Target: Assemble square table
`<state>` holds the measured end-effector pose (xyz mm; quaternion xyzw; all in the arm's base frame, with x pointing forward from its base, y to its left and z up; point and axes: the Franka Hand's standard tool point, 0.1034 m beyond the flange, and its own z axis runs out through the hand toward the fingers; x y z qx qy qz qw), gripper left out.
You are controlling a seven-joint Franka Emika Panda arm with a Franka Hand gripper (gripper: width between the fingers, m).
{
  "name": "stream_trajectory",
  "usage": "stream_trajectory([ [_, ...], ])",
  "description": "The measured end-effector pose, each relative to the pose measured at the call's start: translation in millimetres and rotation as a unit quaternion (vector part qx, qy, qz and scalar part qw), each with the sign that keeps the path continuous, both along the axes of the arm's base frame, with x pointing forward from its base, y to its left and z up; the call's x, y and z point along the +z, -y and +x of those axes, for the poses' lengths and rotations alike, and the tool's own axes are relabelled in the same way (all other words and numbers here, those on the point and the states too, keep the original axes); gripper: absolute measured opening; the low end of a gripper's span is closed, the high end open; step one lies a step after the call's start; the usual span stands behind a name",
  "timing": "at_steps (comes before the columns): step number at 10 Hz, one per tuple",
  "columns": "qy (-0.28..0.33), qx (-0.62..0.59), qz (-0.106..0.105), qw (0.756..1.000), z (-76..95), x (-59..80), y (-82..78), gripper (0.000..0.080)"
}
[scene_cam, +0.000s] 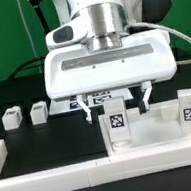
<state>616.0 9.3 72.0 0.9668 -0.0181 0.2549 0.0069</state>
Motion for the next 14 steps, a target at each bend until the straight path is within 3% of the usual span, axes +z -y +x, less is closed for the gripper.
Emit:
stream_trajectory([
  [1, -0.048, -0.009, 0.025, 0.998, -3.6, 2.1, -5.0, 0.0649],
  [2, -0.083, -0.011, 0.040, 0.996, -3.9, 8.2, -8.2, 0.0649],
  [4, -0.138, -0.022, 0.065, 0.988, -2.4, 7.5, -12.0, 0.0649],
  [5, -0.140, -0.022, 0.065, 0.988, -0.9, 4.3, -11.8, 0.0649],
  [6, -0.195, -0.018, 0.076, 0.978, -8.7, -1.8, -12.4, 0.0649],
  [8, -0.191, -0.017, 0.067, 0.979, 2.1, -3.2, 12.1, 0.0649],
  [9, -0.193, -0.021, 0.069, 0.979, 0.9, -4.1, 10.3, 0.0649],
  [11, -0.193, -0.028, 0.071, 0.978, 0.9, -4.3, 10.3, 0.0391],
  [12, -0.194, -0.055, 0.081, 0.976, 0.8, -4.4, 9.7, 0.0391],
  [13, -0.194, -0.086, 0.091, 0.973, 0.7, -4.6, 9.4, 0.0275],
  [14, -0.195, -0.117, 0.102, 0.969, 0.7, -4.7, 9.3, 0.0277],
])
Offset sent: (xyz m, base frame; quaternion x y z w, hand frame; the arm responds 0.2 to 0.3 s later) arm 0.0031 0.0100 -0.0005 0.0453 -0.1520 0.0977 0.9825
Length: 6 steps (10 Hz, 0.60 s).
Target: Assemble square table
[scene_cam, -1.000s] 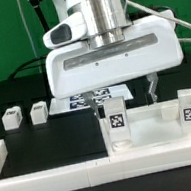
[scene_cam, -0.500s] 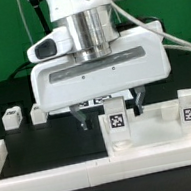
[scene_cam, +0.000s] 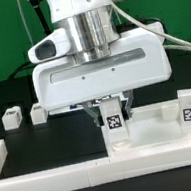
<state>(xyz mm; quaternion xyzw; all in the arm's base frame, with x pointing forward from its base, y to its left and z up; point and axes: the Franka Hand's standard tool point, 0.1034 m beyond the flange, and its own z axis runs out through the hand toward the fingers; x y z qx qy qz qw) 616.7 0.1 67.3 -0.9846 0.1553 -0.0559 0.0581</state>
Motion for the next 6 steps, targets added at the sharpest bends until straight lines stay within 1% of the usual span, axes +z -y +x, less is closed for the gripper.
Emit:
stream_trajectory([
  [2, -0.005, -0.053, 0.007, 0.999, -0.1, -0.2, -0.5, 0.0277],
  [3, -0.017, -0.111, 0.018, 0.994, -0.8, -1.5, -2.3, 0.0277],
  [4, -0.043, -0.191, 0.029, 0.980, -0.5, -2.3, -4.4, 0.0273],
  [6, -0.071, -0.353, 0.048, 0.932, 0.4, -3.3, -11.3, 0.0273],
])
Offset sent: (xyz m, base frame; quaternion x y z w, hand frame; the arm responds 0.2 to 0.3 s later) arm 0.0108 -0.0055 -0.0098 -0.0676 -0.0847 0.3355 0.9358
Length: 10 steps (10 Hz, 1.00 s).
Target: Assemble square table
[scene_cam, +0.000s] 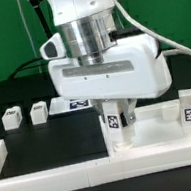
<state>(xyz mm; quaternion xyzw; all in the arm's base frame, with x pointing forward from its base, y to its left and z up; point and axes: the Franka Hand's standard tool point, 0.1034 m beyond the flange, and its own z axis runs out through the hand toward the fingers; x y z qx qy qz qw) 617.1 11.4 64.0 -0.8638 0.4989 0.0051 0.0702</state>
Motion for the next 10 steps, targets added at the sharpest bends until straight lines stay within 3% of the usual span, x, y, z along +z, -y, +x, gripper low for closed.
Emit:
stream_trajectory([
  [2, -0.015, -0.144, 0.024, 0.989, 3.4, -1.2, -1.9, 0.0273],
  [6, -0.009, -0.132, 0.020, 0.991, 4.7, -1.9, 0.5, 0.0278],
  [7, 0.013, -0.091, 0.012, 0.996, 4.8, 1.3, -0.1, 0.0475],
  [8, 0.026, -0.019, 0.000, 0.999, 3.7, 6.3, -2.8, 0.0475],
  [9, 0.035, 0.045, -0.011, 0.998, 4.9, 10.8, -6.3, 0.0609],
  [10, 0.036, 0.072, -0.014, 0.997, 3.7, 7.5, -4.0, 0.0637],
])
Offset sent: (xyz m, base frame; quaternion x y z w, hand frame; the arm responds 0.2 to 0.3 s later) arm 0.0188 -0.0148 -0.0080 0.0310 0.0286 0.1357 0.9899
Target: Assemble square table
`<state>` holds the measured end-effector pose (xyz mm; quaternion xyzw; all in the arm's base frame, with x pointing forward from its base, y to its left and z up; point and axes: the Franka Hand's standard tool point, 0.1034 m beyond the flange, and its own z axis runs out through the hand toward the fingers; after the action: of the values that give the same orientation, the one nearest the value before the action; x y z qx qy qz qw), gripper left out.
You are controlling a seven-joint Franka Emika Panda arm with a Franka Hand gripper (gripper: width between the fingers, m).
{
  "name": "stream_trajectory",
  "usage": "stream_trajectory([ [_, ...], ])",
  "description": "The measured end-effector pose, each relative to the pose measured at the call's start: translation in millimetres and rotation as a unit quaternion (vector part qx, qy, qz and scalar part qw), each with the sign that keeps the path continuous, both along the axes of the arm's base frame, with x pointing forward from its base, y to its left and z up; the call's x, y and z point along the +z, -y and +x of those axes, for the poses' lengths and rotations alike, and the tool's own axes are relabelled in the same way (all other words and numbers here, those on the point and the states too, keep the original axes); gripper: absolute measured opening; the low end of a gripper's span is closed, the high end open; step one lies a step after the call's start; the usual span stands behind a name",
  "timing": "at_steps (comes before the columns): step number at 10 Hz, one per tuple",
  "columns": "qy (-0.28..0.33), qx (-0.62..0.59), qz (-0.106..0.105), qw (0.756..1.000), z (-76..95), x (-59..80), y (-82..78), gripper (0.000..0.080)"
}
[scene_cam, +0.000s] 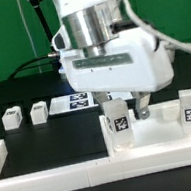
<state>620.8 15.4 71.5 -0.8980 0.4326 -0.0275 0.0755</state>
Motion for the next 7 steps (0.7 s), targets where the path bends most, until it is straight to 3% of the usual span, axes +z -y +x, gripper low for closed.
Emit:
stream_trajectory([
  [3, 0.012, 0.115, -0.015, 0.993, 0.0, -0.3, 1.5, 0.0649],
  [5, 0.041, 0.296, -0.053, 0.953, 6.4, 6.9, 8.9, 0.0649],
  [6, 0.049, 0.349, -0.062, 0.934, 6.3, 4.8, 9.1, 0.0649],
  [7, 0.048, 0.335, -0.059, 0.939, 6.0, 4.4, 8.5, 0.0649],
])
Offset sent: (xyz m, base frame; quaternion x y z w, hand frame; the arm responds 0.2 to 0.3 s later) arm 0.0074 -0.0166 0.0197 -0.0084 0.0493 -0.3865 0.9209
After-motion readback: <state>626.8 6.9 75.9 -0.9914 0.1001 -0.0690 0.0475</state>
